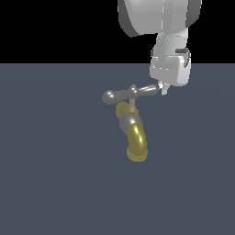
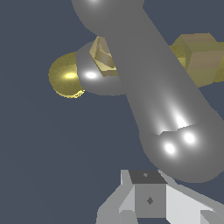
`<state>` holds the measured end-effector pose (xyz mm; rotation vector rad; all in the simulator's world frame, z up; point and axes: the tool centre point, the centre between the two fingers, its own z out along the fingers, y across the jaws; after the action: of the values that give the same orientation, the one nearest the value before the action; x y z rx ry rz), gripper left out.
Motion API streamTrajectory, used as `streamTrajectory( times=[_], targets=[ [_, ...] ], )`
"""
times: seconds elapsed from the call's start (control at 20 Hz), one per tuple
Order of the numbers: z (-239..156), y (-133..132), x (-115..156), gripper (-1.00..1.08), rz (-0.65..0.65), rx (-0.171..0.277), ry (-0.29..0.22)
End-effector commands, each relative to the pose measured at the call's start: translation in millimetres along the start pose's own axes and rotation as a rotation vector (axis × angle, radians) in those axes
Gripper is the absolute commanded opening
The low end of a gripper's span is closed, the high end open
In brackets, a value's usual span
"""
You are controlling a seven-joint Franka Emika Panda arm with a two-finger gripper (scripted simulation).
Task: Turn on the faucet by rotating a designated handle.
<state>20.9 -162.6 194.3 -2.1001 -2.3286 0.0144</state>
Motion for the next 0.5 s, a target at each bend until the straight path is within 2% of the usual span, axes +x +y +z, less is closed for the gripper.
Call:
streamTrajectory(
  times=[0.0,0.45],
  targets=[
    [0,12,14,-1.00,-0.013,-0.003,0.002],
    [-2,46,40,-1.00,-0.020,-0.007,0.002]
  ],
)
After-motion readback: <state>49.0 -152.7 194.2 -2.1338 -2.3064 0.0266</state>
